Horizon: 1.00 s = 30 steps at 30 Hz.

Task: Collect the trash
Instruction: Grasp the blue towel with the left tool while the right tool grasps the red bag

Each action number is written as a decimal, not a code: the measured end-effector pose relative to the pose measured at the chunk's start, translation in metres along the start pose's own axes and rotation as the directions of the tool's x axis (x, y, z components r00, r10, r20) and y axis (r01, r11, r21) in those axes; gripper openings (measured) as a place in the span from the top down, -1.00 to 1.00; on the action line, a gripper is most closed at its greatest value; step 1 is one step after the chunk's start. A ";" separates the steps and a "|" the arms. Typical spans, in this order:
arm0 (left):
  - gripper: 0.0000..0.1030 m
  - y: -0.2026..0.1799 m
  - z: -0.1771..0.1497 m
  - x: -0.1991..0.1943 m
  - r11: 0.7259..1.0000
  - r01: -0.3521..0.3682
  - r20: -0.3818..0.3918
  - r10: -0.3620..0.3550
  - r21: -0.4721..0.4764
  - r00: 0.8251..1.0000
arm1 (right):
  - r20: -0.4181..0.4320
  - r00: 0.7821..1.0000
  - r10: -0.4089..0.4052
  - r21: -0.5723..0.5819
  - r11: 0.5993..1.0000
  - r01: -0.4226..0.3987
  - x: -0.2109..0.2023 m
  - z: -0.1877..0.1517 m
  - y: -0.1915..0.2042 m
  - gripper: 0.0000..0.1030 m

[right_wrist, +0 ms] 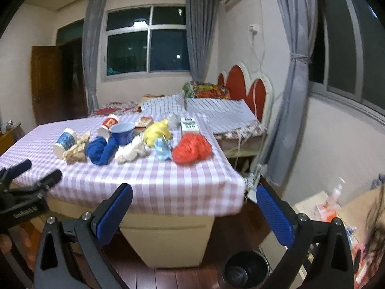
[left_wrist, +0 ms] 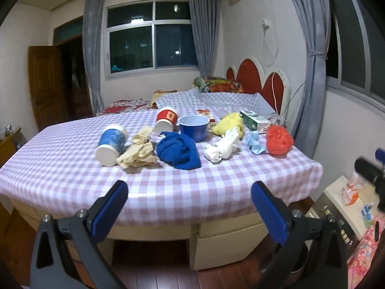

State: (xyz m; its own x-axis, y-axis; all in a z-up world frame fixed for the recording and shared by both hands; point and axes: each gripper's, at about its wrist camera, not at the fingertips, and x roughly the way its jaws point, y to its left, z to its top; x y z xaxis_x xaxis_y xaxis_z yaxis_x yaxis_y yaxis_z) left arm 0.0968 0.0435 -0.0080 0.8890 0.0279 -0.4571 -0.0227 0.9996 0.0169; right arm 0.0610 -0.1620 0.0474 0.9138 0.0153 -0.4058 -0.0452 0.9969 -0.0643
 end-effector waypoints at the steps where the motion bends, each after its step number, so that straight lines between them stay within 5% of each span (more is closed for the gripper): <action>1: -0.81 0.000 0.000 0.007 1.000 -0.010 0.001 0.010 0.012 1.000 | -0.003 1.000 0.015 0.006 1.000 -0.015 0.012 0.003 -0.001 -1.00; 4: -0.45 -0.001 0.005 0.041 0.999 -0.023 -0.025 0.024 0.022 0.999 | -0.058 0.996 0.065 0.007 0.998 -0.065 0.052 0.010 0.001 -1.00; 13: -0.45 0.010 0.023 0.134 0.996 -0.090 -0.110 0.087 -0.015 0.990 | -0.169 0.980 0.101 0.011 0.995 -0.100 0.169 0.013 -0.004 -0.99; 28: -0.36 0.026 0.034 0.182 0.991 -0.109 -0.149 0.098 -0.071 0.984 | -0.216 0.964 0.156 0.074 0.987 -0.143 0.246 0.022 -0.019 -0.48; 30: -0.33 0.024 0.034 0.182 0.992 -0.114 -0.157 0.105 -0.049 0.982 | -0.225 0.959 0.171 0.084 0.984 -0.156 0.249 0.020 -0.019 -0.20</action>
State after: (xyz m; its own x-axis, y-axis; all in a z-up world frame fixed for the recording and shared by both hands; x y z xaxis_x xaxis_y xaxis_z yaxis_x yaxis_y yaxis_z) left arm 0.2735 0.0727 -0.0608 0.7988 0.1331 -0.5867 -0.1461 0.9889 0.0254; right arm 0.2978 -0.1754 -0.0342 0.7780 0.1675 -0.6055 -0.1528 0.9853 0.0762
